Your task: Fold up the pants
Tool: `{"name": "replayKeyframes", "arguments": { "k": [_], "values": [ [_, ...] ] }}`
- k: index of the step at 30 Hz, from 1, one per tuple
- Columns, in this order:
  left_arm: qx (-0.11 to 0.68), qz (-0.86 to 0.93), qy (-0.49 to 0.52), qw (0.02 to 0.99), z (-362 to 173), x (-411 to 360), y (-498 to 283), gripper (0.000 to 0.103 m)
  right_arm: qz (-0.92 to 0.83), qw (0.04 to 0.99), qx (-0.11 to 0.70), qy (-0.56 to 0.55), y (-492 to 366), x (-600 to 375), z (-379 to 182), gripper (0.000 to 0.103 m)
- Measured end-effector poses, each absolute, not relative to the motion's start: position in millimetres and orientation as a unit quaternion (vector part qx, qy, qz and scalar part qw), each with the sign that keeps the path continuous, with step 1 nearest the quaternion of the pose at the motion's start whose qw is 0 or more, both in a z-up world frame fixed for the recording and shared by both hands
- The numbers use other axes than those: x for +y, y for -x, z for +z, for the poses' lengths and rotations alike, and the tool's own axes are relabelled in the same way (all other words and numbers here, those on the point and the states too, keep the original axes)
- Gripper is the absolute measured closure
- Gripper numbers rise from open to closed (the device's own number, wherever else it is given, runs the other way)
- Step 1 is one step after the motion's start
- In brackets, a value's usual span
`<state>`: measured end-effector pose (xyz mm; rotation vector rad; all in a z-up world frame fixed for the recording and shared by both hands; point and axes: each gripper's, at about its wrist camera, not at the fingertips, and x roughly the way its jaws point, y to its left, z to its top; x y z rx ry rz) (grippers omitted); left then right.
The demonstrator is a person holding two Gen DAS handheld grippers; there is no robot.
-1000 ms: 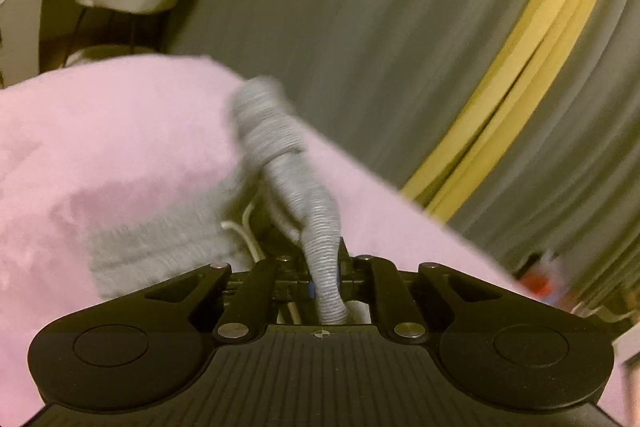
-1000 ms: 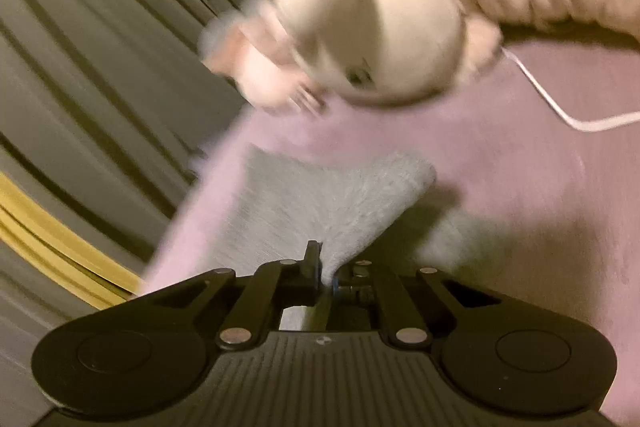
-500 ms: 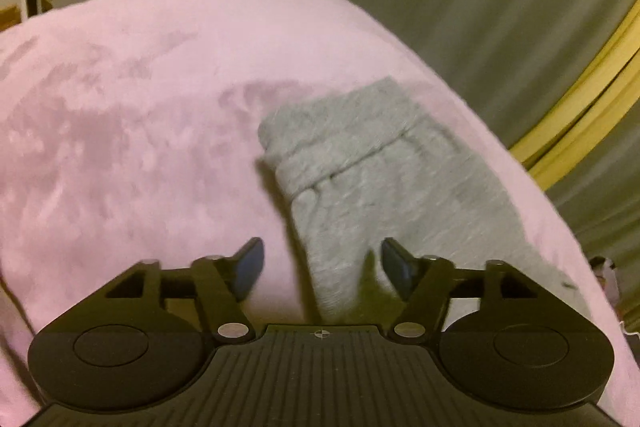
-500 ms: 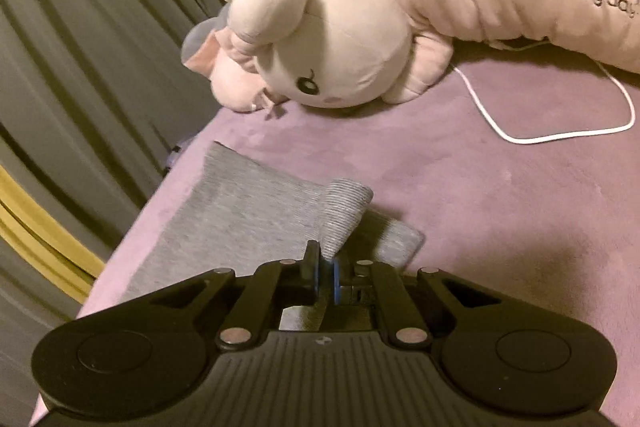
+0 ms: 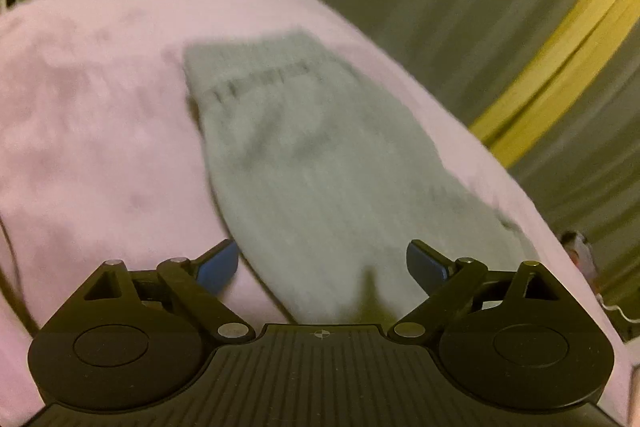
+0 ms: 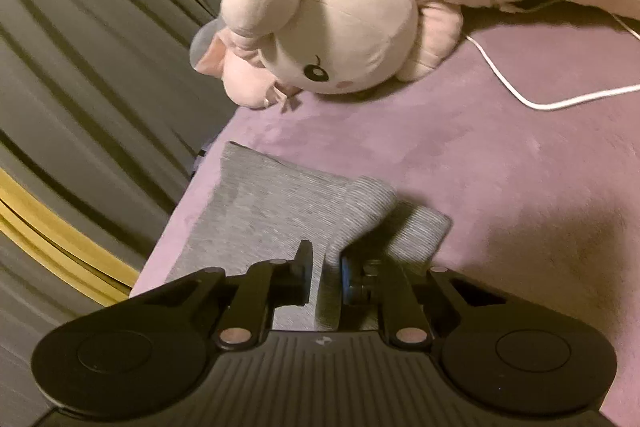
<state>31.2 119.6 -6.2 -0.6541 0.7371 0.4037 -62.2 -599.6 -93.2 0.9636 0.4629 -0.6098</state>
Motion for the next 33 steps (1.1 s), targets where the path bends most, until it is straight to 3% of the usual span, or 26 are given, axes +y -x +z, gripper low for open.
{"name": "replayKeyframes", "arguments": {
  "k": [5, 6, 7, 8, 13, 18, 20, 22, 26, 28, 30, 33],
  "values": [
    [0.360, 0.185, 0.282, 0.870, -18.1, 103.9, -39.3, 0.008, -0.278, 0.809, 0.222, -0.467, 58.9, -601.8, -102.7, 0.085],
    [0.363, 0.189, 0.273, 0.870, -19.1, 103.1, -40.4, 0.008, -0.280, 0.812, 0.224, -0.460, 57.3, -600.4, -103.4, 0.086],
    [0.367, 0.196, 0.269, 0.869, -21.4, 103.7, -41.8, 0.008, -0.292, 0.818, 0.235, -0.437, 54.0, -597.4, -101.7, 0.096],
    [0.369, 0.198, 0.269, 0.867, -22.7, 104.4, -42.2, 0.008, -0.307, 0.821, 0.248, -0.413, 50.7, -594.7, -99.3, 0.098],
    [0.364, 0.200, 0.248, 0.875, -12.1, 92.6, -37.1, 0.008, -0.322, 0.848, 0.233, -0.351, 54.6, -581.6, -78.5, 0.099],
    [0.366, 0.192, 0.203, 0.888, -3.4, 77.7, -37.6, 0.008, -0.363, 0.830, 0.316, -0.282, 44.0, -584.9, -95.1, 0.095],
    [0.367, 0.185, 0.178, 0.894, -0.5, 69.9, -40.1, 0.008, -0.375, 0.829, 0.288, -0.299, 58.1, -586.1, -89.0, 0.088],
    [0.366, 0.170, 0.153, 0.902, 3.1, 59.7, -44.4, 0.008, -0.421, 0.822, 0.281, -0.261, 63.1, -580.9, -75.9, 0.060],
    [0.352, 0.141, 0.106, 0.919, 11.7, 27.9, -65.5, 0.008, -0.386, 0.880, 0.208, -0.185, 63.3, -559.4, -40.5, 0.056],
    [0.349, 0.128, 0.102, 0.923, 13.1, 11.2, -83.7, 0.008, -0.324, 0.911, 0.182, -0.180, 57.1, -545.8, -35.1, 0.034],
    [0.350, 0.121, 0.100, 0.923, 10.8, -2.4, -99.8, 0.008, -0.254, 0.931, 0.185, -0.184, 45.9, -533.3, -45.5, 0.022],
    [0.354, 0.113, 0.085, 0.925, 2.0, -24.3, -124.2, 0.008, -0.218, 0.929, 0.238, -0.182, 25.0, -521.3, -81.0, 0.022]
  ]
}}
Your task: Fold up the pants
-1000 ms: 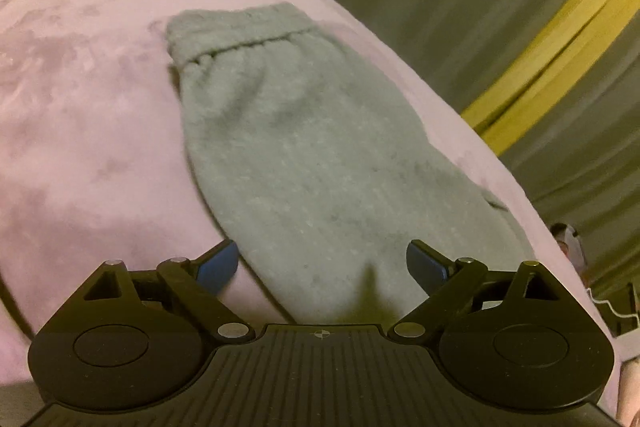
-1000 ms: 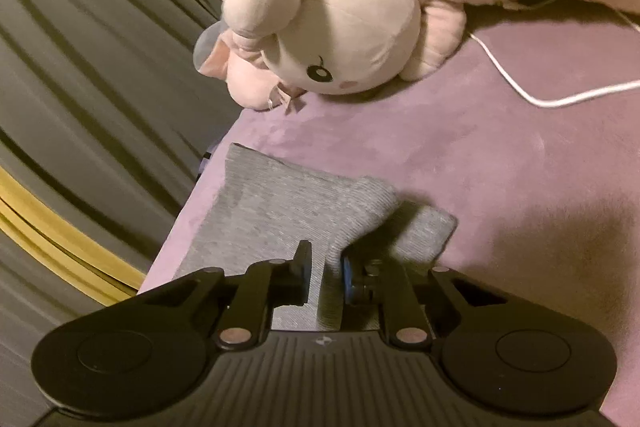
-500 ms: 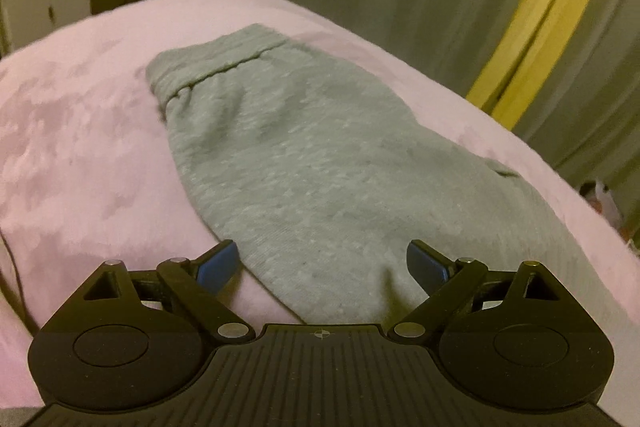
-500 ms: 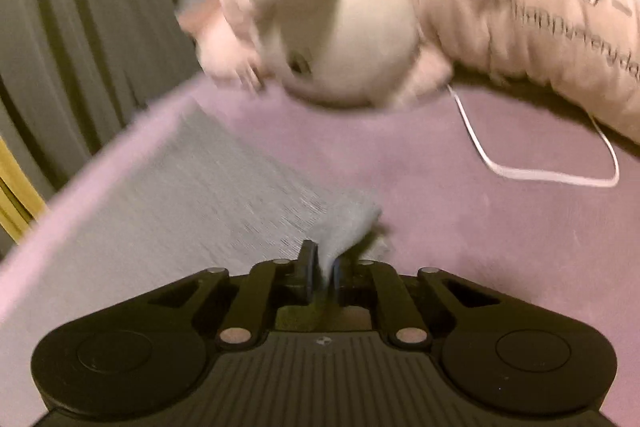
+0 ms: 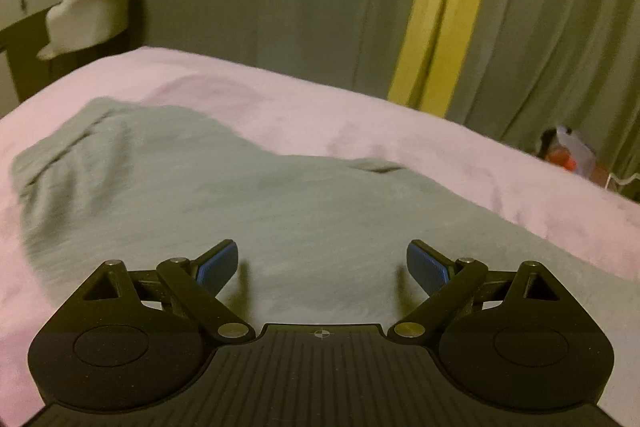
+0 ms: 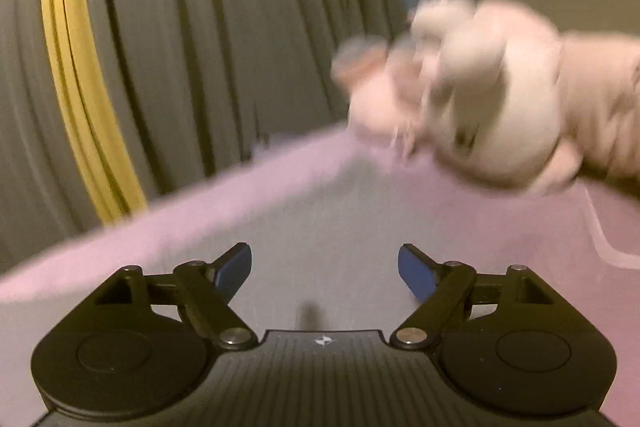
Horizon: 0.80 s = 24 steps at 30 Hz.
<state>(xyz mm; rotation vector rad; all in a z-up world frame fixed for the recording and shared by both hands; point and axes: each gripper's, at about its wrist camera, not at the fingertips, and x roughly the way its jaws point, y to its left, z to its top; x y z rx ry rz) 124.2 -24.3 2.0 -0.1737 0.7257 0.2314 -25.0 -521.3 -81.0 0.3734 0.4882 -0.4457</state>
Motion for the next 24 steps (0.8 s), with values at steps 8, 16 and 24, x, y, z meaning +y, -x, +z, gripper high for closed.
{"name": "replayKeyframes", "arguments": {
  "k": [8, 16, 24],
  "values": [
    [0.382, 0.115, -0.031, 0.917, -53.6, -62.1, -184.5, 0.004, -0.225, 0.924, 0.300, -0.067, 17.2, -509.4, -129.4, 0.004],
    [0.372, 0.169, -0.042, 0.912, -54.5, -66.3, -257.0, 0.000, -0.228, 0.928, 0.288, -0.064, 14.9, -499.0, -132.0, 0.004],
    [0.338, 0.074, -0.035, 0.937, -27.5, -95.8, -196.3, 0.000, -0.228, 0.929, 0.284, -0.066, 13.8, -503.4, -132.7, 0.004]
  ]
}}
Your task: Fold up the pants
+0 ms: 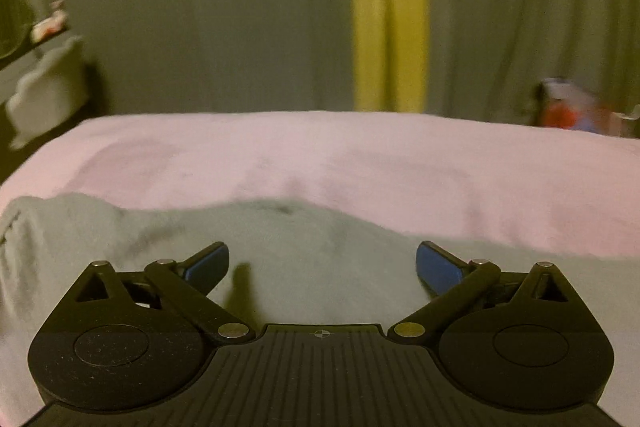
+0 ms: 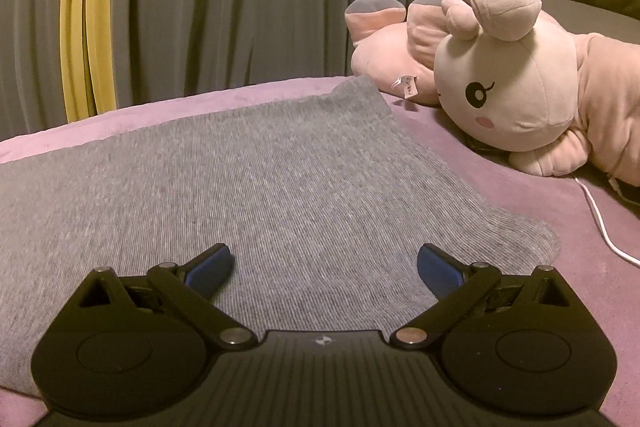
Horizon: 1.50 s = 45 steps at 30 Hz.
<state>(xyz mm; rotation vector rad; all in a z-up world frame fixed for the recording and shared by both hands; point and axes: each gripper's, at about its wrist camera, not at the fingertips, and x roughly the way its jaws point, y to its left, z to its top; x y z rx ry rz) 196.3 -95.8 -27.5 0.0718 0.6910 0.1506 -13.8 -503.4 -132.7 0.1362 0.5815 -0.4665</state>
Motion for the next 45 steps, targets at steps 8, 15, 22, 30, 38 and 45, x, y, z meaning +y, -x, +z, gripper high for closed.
{"name": "replayKeyframes", "arguments": {
  "k": [8, 15, 22, 30, 38, 45],
  "values": [
    [0.365, 0.033, -0.060, 0.929, -58.4, -163.3, -181.5, 0.000, -0.228, 0.929, 0.284, -0.066, 13.1, -503.7, -132.5, 0.004],
    [0.320, 0.047, -0.120, 0.939, -72.0, -195.7, -219.0, 0.000, -0.227, 0.931, 0.278, -0.071, 12.3, -506.0, -134.4, 0.004],
    [0.301, 0.018, -0.121, 0.946, -49.2, -213.4, -200.8, 0.000, -0.227, 0.932, 0.273, -0.074, 11.9, -506.6, -135.9, 0.004],
    [0.318, 0.030, -0.141, 0.937, -61.1, -219.1, -198.4, 0.000, -0.231, 0.930, 0.277, -0.070, 8.9, -505.5, -135.7, 0.004],
    [0.356, 0.024, -0.072, 0.931, -8.3, -149.7, -175.7, 0.000, -0.236, 0.928, 0.280, -0.064, 6.3, -504.1, -135.5, 0.004],
    [0.401, 0.053, -0.049, 0.913, -11.8, -71.1, -100.9, 0.000, -0.226, 0.930, 0.279, -0.085, 11.1, -510.1, -129.1, 0.004]
  ]
}}
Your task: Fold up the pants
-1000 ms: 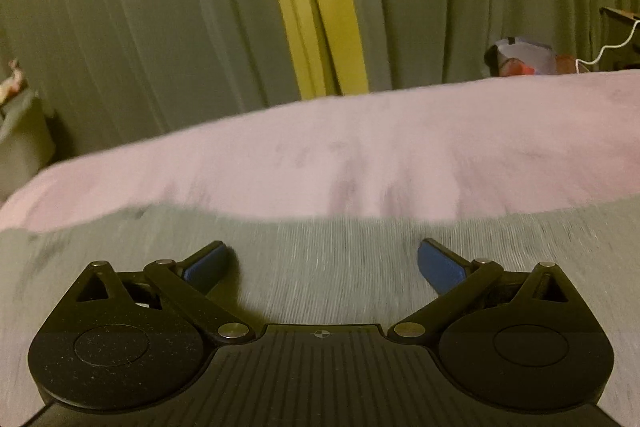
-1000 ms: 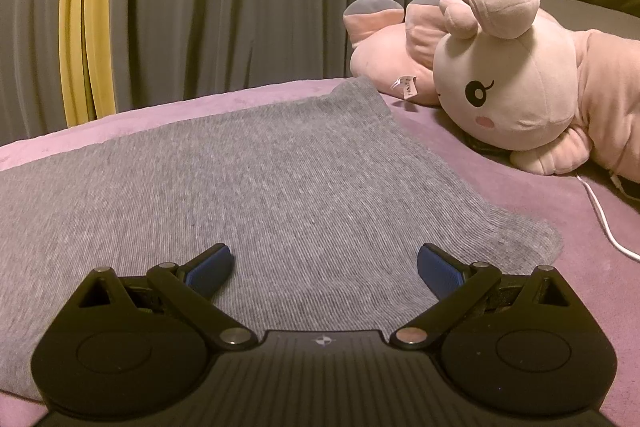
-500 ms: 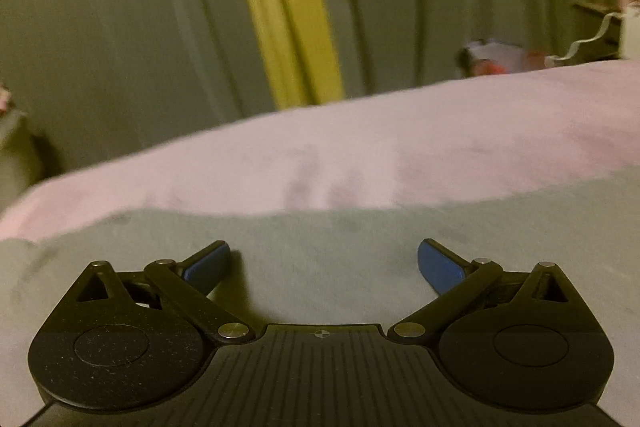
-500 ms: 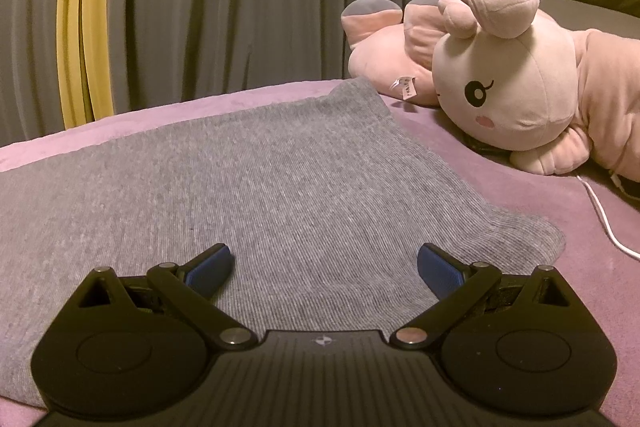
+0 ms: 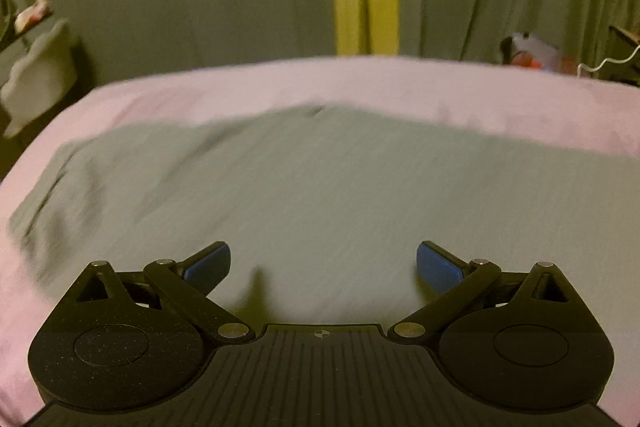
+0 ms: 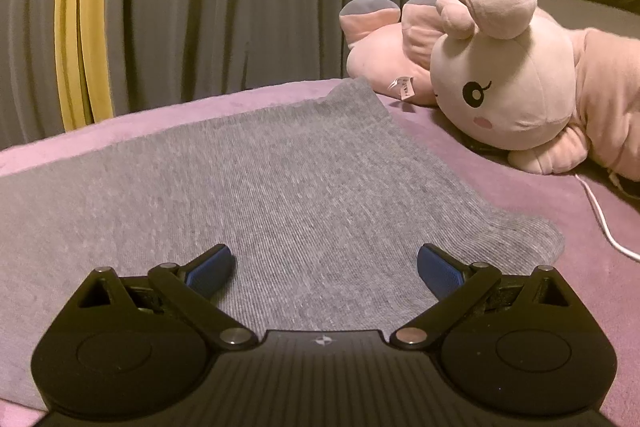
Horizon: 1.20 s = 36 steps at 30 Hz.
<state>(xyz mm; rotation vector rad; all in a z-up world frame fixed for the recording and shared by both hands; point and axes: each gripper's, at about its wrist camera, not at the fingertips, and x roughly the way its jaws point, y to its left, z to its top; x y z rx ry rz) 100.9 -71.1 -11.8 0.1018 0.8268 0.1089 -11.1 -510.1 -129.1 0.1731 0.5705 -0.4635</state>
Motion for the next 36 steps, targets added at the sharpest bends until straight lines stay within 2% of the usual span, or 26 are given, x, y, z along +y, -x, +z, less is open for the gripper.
{"name": "replayKeyframes", "arguments": {
  "k": [4, 6, 10, 11, 12, 13, 15, 18, 22, 30, 33, 36],
  "values": [
    [0.390, 0.102, -0.041, 0.914, -18.5, -27.5, -71.8, 0.000, -0.227, 0.924, 0.242, -0.192, 39.6, -534.1, -107.7, 0.004],
    [0.400, 0.123, 0.035, 0.908, -21.3, -5.5, -73.5, 0.000, -0.241, 0.913, 0.214, -0.252, 58.0, -550.8, -100.5, 0.004],
    [0.395, 0.150, 0.259, 0.869, -38.2, 37.3, -70.3, 0.000, -0.262, 0.864, 0.176, -0.391, 95.9, -587.8, -104.4, 0.005],
    [0.393, 0.166, 0.293, 0.856, -47.1, 41.6, -66.3, 0.000, -0.264, 0.849, 0.171, -0.425, 105.1, -596.7, -109.9, 0.007],
    [0.392, 0.176, 0.306, 0.850, -51.7, 45.3, -59.2, 0.000, -0.261, 0.837, 0.166, -0.451, 111.2, -602.6, -115.0, 0.014],
    [0.390, 0.181, 0.301, 0.851, -54.7, 43.0, -58.5, 0.000, -0.260, 0.823, 0.158, -0.480, 118.8, -608.7, -121.0, 0.023],
    [0.391, 0.179, 0.264, 0.863, -52.2, 34.3, -57.6, 0.000, -0.260, 0.803, 0.133, -0.520, 130.8, -618.6, -128.8, 0.033],
    [0.401, 0.169, 0.207, 0.876, -50.6, 19.4, -63.4, 0.000, -0.246, 0.780, 0.109, -0.565, 136.3, -631.6, -138.5, 0.044],
    [0.413, 0.181, 0.194, 0.871, -58.2, 19.1, -69.6, 0.000, -0.233, 0.771, 0.108, -0.582, 128.0, -641.1, -149.5, 0.060],
    [0.416, 0.193, 0.157, 0.875, -63.0, 6.5, -70.2, 0.000, -0.216, 0.790, 0.129, -0.559, 100.0, -647.1, -149.5, 0.061],
    [0.416, 0.193, 0.154, 0.875, -60.9, 7.9, -69.2, 0.000, -0.212, 0.793, 0.137, -0.555, 90.3, -650.5, -154.3, 0.085],
    [0.421, 0.185, 0.155, 0.874, -52.9, 9.0, -68.3, 0.000, -0.218, 0.802, 0.140, -0.539, 87.5, -647.6, -155.2, 0.085]
  ]
}}
